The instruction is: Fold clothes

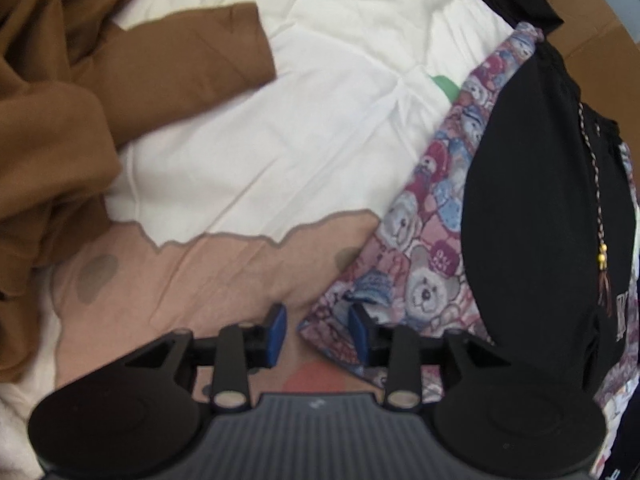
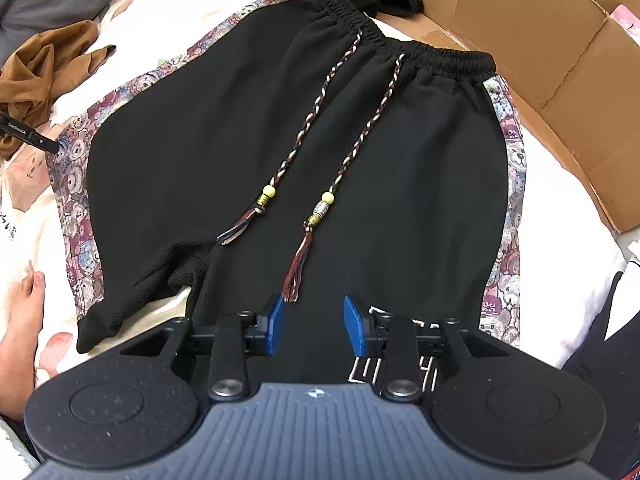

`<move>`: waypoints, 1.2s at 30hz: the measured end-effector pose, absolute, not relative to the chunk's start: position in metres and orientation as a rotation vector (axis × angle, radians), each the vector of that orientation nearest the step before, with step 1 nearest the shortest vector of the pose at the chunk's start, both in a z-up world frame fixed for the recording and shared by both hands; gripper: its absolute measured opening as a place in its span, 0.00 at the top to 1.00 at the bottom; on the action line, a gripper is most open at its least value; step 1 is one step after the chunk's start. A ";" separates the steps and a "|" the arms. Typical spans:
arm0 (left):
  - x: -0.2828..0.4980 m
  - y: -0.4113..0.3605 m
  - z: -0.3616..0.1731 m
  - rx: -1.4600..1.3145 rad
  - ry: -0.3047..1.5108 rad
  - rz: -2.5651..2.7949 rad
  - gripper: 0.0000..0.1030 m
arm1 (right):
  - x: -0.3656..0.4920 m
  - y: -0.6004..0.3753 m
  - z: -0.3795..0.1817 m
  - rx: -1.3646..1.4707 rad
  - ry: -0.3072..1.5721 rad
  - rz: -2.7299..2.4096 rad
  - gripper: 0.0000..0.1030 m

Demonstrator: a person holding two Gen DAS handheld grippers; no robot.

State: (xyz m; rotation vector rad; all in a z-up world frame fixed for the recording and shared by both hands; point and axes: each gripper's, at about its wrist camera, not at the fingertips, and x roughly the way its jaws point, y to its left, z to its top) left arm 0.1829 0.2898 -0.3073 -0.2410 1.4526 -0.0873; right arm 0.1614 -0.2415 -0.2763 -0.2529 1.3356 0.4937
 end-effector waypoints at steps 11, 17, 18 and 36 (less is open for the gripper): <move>0.183 0.262 -0.311 -0.015 1.414 -0.156 0.69 | 0.159 -0.236 -0.287 -0.281 1.364 0.502 0.64; 0.185 0.259 -0.296 -0.020 1.434 -0.193 0.93 | 0.154 -0.230 -0.284 -0.283 1.354 0.527 0.64; 0.186 0.259 -0.292 -0.028 1.437 -0.193 0.94 | 0.153 -0.230 -0.283 -0.285 1.352 0.531 0.64; 0.182 0.139 -0.198 -0.216 1.381 -0.512 0.95 | 0.149 -0.219 -0.240 -0.215 1.238 0.602 0.64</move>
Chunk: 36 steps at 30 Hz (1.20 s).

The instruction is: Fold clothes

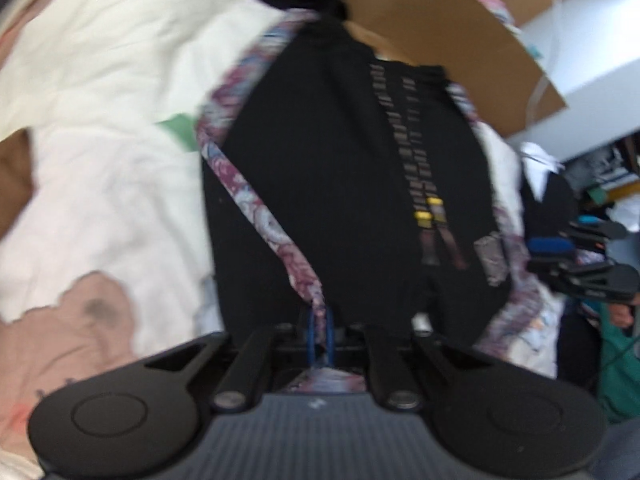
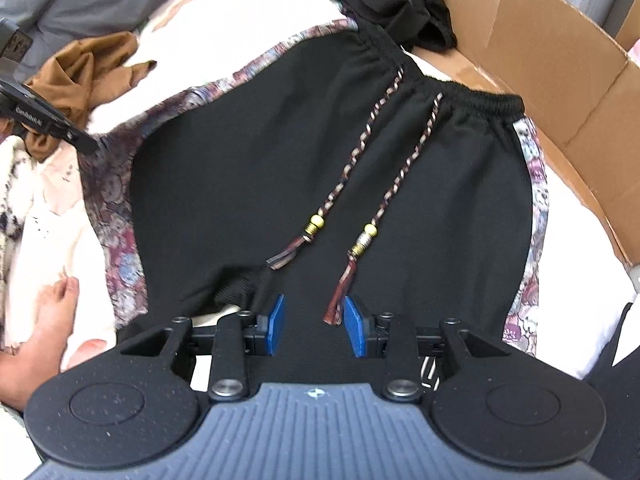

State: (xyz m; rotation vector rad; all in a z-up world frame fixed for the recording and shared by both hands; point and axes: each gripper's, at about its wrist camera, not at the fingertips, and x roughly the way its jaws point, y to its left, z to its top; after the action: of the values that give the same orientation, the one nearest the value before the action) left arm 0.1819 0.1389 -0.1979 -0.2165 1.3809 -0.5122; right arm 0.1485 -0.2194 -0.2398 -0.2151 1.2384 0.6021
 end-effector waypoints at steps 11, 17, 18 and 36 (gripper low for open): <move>0.194 0.059 -0.170 -0.206 1.348 -0.647 0.95 | 0.136 -0.233 -0.221 -0.153 1.178 0.650 0.64; 0.201 0.026 -0.165 -0.246 1.319 -0.697 0.95 | 0.125 -0.239 -0.209 -0.100 1.135 0.732 0.64; 0.202 0.021 -0.165 -0.245 1.320 -0.701 0.95 | 0.123 -0.239 -0.208 -0.098 1.131 0.738 0.64; 0.210 -0.052 -0.166 -0.303 1.346 -0.827 0.95 | 0.119 -0.233 -0.199 -0.027 1.091 0.746 0.64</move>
State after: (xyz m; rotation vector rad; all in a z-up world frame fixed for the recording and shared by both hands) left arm 0.2100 -0.0518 -0.1660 -0.3032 1.3456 -0.8269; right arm 0.1191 -0.2326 -0.1986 -0.0273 1.0914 0.7463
